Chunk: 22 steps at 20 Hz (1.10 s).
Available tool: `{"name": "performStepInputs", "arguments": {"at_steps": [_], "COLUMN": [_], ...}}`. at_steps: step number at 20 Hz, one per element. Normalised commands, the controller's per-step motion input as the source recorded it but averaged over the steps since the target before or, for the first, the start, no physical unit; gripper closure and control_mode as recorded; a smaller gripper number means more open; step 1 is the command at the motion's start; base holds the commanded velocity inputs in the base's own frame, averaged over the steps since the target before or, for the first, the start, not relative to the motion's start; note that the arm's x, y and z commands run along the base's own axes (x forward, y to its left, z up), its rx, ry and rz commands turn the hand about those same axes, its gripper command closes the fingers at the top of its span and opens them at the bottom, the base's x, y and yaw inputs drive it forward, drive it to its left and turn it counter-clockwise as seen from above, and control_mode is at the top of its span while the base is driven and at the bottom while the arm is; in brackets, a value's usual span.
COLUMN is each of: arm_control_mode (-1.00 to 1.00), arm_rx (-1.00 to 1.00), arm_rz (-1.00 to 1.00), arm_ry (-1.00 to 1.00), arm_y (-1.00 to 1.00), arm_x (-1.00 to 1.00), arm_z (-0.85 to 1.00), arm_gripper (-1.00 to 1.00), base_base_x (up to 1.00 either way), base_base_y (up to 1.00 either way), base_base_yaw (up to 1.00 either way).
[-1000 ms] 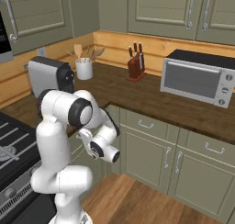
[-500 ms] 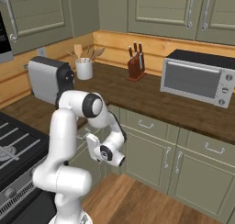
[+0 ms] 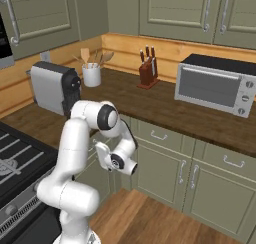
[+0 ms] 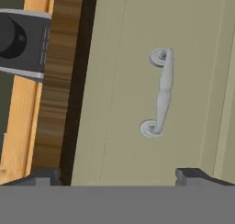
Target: Take a straw from the drawer in front and place it inside the glass cup on the dining counter.
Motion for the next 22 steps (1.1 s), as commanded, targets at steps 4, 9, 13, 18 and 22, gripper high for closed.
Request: {"name": "performStepInputs", "arguments": {"at_steps": [4, 9, 13, 18, 22], "arm_control_mode": [-1.00, -1.00, -1.00, -1.00, -1.00], "arm_rx": [-0.17, -0.14, -0.05, -0.01, 0.00], "arm_rz": [0.00, 0.00, 0.00, 0.00, 0.00], "arm_ry": [0.00, 0.00, 0.00, 0.00, 0.00], "arm_y": [0.32, 0.27, 0.10, 0.00, 0.00], "arm_x": [0.22, 0.21, 0.25, 0.20, 0.19], "arm_z": [0.00, -0.06, -0.15, -0.32, -0.43], "arm_gripper": [-1.00, -1.00, -1.00, -1.00, -1.00], "base_base_x": [0.00, 0.00, 0.00, 0.00, 0.00], "base_base_y": [0.00, 0.00, 0.00, 0.00, 0.00], "base_base_yaw": [0.00, 0.00, 0.00, 0.00, 0.00]}}
